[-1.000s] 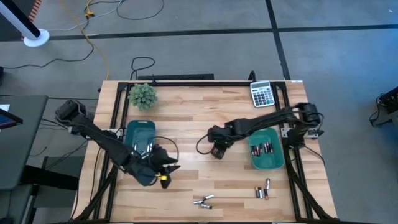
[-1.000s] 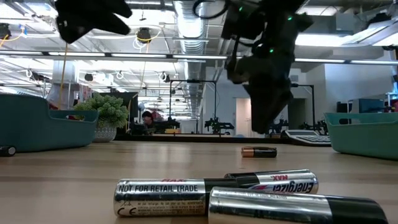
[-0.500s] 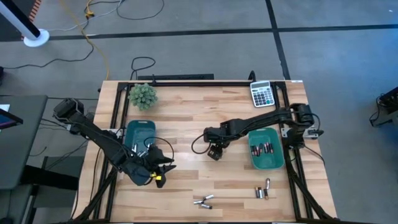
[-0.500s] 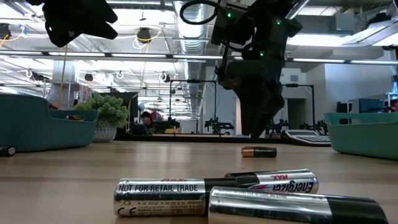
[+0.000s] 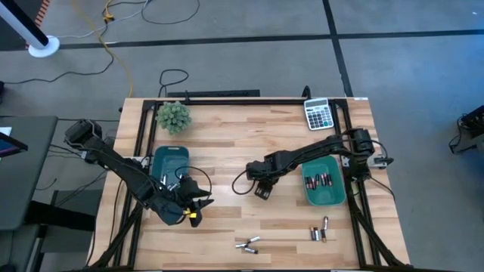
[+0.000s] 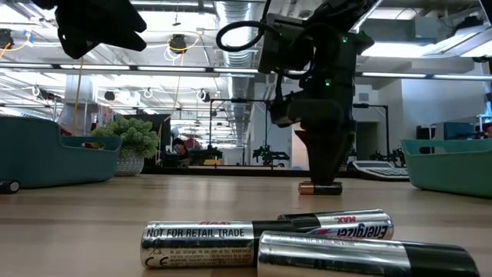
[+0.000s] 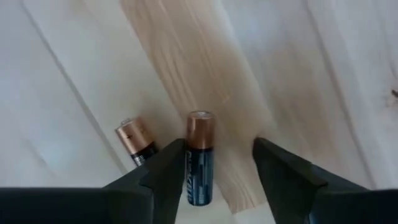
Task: Sort batteries
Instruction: Put the black battery into the green bin
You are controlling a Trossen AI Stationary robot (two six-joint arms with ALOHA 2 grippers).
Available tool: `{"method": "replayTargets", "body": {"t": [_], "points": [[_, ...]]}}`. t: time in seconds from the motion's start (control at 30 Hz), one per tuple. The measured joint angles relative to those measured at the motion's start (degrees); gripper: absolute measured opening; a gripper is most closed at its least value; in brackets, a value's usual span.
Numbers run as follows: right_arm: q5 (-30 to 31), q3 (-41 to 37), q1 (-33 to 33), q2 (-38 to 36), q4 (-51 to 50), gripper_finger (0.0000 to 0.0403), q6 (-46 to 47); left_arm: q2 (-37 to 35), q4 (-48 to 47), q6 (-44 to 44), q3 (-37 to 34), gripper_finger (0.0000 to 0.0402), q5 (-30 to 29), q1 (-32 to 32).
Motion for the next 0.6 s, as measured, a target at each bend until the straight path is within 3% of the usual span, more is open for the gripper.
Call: {"method": "replayTargets", "body": {"t": [0.13,0.37,0.6], "points": [[0.86,-0.12,-0.11,0.06,0.18,0.0159,-1.61,0.00,-0.07,0.30,0.00,0.0123,-0.02,0.00],[0.93,-0.23,-1.31,-1.29,0.20,0.0022,-3.26,0.00,-0.20,5.85,0.00,0.0123,-0.04,0.00],[1.30,-0.05,-1.25,-12.62,-5.56,0.0018,-5.80,0.00,-0.01,17.75,0.00,0.0123,-0.02,0.67]]}}
